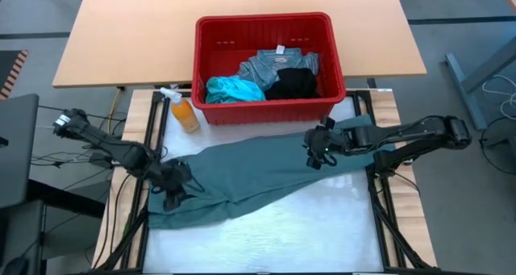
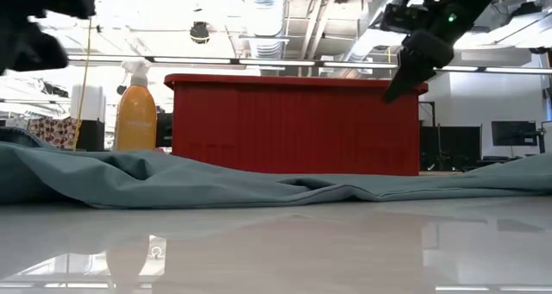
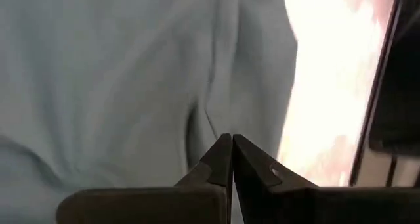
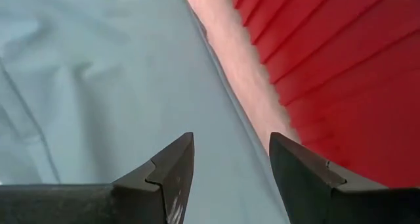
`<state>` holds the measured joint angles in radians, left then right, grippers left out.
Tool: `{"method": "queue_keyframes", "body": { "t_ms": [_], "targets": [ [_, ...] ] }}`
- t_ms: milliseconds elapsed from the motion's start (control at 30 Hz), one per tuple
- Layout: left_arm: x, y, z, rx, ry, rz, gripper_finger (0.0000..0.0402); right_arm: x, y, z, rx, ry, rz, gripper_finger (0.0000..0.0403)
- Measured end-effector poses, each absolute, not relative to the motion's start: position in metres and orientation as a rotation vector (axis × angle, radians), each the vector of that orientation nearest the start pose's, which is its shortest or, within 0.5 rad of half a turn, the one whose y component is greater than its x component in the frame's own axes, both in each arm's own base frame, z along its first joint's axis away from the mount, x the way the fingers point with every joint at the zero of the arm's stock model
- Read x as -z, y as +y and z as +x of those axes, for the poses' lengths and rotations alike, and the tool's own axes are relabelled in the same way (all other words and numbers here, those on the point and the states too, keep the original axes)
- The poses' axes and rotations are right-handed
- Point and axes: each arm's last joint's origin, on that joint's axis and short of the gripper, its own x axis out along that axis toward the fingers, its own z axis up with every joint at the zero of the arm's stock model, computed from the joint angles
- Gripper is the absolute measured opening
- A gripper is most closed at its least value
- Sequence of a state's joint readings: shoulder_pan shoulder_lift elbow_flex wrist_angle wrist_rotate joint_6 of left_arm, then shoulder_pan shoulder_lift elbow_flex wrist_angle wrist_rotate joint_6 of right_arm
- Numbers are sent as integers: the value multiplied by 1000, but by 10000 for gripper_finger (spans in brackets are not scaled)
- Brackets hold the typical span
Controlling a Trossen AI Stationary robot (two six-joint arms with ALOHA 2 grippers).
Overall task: Fold Laundry from Bin
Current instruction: Fold the gray pants
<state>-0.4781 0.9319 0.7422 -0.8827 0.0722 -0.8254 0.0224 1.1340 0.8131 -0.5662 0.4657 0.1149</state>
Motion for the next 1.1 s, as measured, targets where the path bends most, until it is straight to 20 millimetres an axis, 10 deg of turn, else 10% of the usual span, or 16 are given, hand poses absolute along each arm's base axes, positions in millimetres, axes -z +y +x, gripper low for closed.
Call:
{"method": "queue_keyframes", "body": {
  "t_ms": [667, 1100],
  "targets": [
    [-203, -131, 132, 34, 1524, -307, 195, -250, 0, 218, 438, 839, -116, 221],
    [-160, -155, 129, -19, 1681, 6, 156, -250, 1, 219, 435, 833, -116, 221]
  ]
}}
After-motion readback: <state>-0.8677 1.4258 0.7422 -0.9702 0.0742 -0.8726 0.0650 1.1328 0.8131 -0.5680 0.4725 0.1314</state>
